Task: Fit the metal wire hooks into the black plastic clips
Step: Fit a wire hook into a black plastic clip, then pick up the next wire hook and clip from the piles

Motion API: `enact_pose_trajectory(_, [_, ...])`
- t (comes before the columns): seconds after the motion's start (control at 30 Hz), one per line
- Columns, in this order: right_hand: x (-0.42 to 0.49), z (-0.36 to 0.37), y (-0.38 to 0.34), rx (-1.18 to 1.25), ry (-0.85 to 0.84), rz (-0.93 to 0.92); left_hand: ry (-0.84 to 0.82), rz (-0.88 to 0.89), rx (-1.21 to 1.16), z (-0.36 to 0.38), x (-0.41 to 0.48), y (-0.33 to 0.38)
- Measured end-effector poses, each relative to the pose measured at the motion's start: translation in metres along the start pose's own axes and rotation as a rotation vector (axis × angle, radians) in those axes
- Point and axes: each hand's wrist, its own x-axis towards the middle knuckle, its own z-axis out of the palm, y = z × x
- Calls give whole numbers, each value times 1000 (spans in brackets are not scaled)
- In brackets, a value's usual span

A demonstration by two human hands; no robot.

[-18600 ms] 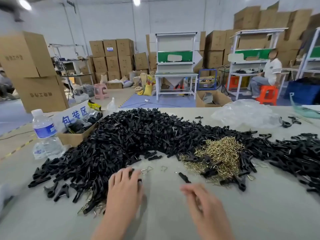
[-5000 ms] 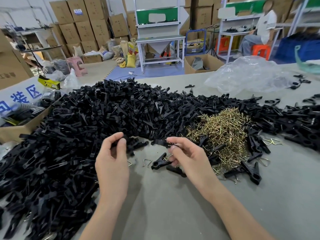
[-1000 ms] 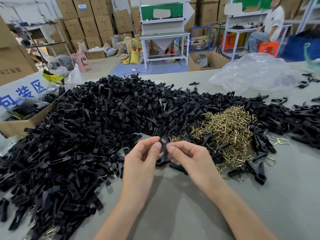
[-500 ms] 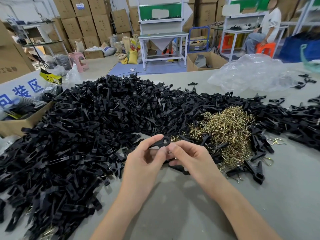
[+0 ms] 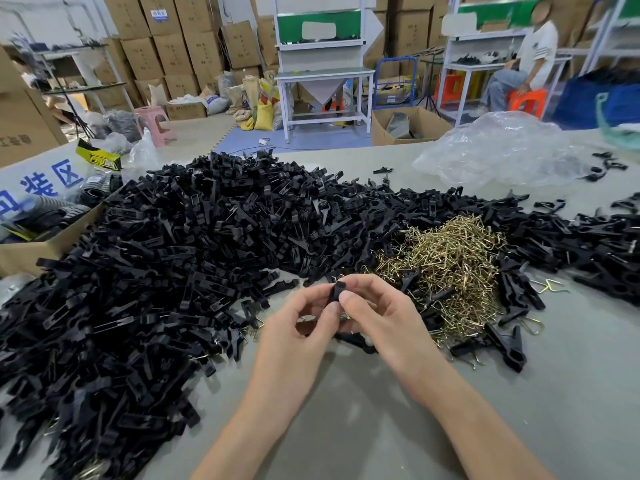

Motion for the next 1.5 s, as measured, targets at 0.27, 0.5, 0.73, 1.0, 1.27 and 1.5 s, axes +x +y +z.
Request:
enact_pose_trajectory(0.27, [0,-5,-4,21,-34,-52,21,91,79,-4,-1,-1])
enact_pose_trajectory(0.5, [3,-79,-33,809,527,-123,-39,218,359,44,26,5])
enact_pose_trajectory(0.73, [2,-105,-34,1199,722,-170,-356,356,933,133,93,28])
enact_pose_trajectory(1.0, [6,-100,-31,1220,612,-122,-267,251,658,120,97,23])
enact_pose_trajectory(1.27, [9,-84,-25,1078,471,-74,-187,132,455,83,96,21])
enact_pose_trajectory(1.5, [7,-77,-26,999,434,-37,-148,112,439,73,90,12])
